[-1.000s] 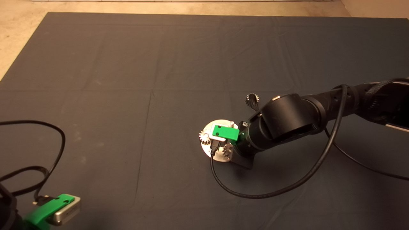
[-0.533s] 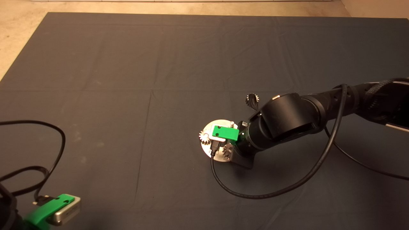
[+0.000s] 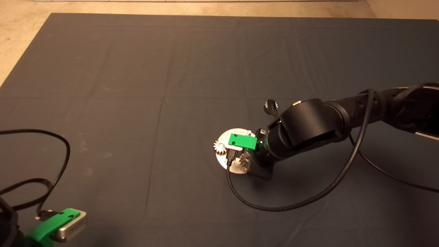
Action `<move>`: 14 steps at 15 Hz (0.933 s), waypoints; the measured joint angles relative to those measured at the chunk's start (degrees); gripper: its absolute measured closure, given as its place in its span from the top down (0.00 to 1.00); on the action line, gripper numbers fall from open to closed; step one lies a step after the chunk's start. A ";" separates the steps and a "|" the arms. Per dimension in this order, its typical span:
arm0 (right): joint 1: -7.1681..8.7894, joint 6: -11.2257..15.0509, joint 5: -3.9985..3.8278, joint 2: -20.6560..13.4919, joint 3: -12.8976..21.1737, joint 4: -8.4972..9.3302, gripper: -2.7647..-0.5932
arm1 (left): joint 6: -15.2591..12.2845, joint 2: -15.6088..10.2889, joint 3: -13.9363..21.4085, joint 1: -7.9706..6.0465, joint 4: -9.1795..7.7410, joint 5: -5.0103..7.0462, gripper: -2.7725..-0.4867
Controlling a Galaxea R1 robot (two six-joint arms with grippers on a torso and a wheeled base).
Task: Install three planetary gears onto the carrier pins
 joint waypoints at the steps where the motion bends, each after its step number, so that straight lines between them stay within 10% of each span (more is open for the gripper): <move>1: 0.22 0.00 -0.05 -0.02 -0.05 0.02 0.16 | 0.00 0.00 0.00 0.00 -0.01 0.01 0.68; 14: 0.35 -0.63 0.02 -0.02 -0.05 1.62 0.16 | 0.02 0.00 0.00 0.00 -0.01 0.01 0.68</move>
